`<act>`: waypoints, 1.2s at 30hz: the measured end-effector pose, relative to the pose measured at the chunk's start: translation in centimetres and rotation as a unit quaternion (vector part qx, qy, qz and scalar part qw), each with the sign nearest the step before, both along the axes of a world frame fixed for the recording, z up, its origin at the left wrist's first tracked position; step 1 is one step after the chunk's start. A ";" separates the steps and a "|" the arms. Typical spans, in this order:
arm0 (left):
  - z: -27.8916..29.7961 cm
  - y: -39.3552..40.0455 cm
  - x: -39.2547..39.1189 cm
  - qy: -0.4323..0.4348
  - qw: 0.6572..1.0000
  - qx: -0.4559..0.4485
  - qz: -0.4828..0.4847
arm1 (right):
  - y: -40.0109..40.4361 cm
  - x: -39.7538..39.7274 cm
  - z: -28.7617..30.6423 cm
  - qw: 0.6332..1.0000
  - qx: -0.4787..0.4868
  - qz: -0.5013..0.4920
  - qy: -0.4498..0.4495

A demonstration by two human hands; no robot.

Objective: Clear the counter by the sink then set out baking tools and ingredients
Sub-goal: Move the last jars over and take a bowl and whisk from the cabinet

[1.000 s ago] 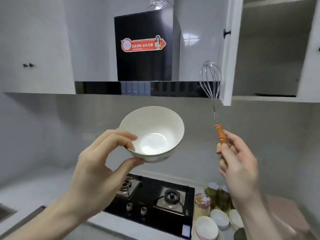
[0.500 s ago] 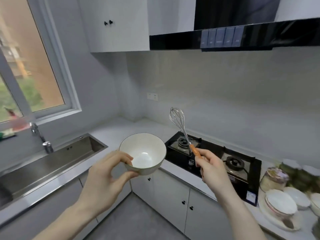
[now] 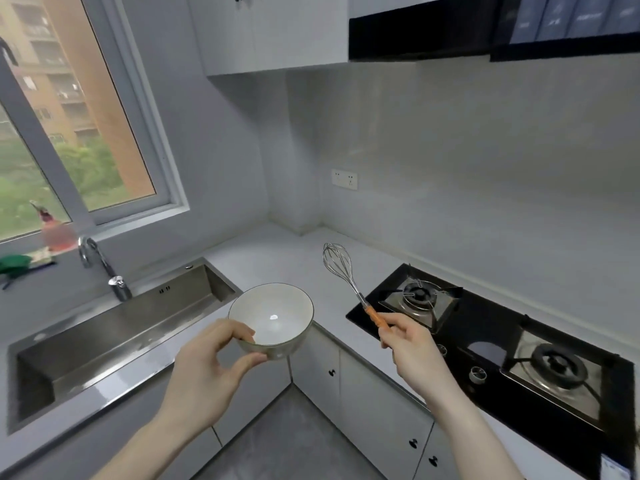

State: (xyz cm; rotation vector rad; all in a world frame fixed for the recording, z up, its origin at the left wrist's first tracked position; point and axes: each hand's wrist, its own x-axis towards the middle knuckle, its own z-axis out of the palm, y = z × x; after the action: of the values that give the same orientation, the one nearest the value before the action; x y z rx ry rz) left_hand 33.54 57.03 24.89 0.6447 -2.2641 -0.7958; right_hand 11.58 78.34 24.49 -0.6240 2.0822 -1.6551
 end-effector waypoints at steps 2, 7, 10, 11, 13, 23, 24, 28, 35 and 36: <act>-0.8 -2.6 -2.3 -0.007 1.000 -0.005 0.020 | -2.5 -2.6 -0.5 1.000 0.019 0.020 0.001; -2.8 -8.3 -6.1 -0.009 0.998 0.024 0.062 | -9.4 -7.9 -2.2 0.997 0.048 0.043 -0.032; -3.8 -11.5 -7.2 -0.010 0.996 0.054 0.071 | -13.9 -9.9 -3.3 0.995 0.064 0.058 -0.058; -4.2 -12.8 -7.5 -0.011 0.995 0.064 0.073 | -15.5 -10.5 -3.7 0.994 0.066 0.063 -0.065; -4.8 -15.6 -8.2 -0.003 0.994 0.073 0.077 | -18.7 -11.7 -4.5 0.992 0.071 0.069 -0.084; -9.0 -32.3 -13.3 -0.047 0.995 0.073 0.052 | -32.4 -14.2 -7.7 0.983 0.065 0.030 -0.170; -9.4 -33.9 -14.2 -0.051 0.994 0.080 0.048 | -33.3 -14.5 -8.0 0.981 0.068 0.027 -0.180; -10.9 -38.0 -17.7 -0.064 0.991 0.111 0.035 | -35.6 -16.1 -9.2 0.972 0.071 0.011 -0.222; -13.8 -43.3 -24.6 -0.119 0.988 0.091 0.046 | -38.8 -21.9 -11.7 0.958 0.094 0.008 -0.270; -14.2 -43.9 -25.6 -0.125 0.987 0.092 0.051 | -39.4 -23.0 -12.1 0.957 0.097 0.010 -0.275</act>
State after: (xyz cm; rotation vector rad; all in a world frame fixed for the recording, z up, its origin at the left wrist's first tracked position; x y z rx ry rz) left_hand 7.94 13.10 10.66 0.9877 -2.3751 -0.9232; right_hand -11.40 38.97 12.43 -0.0976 1.7817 -1.3853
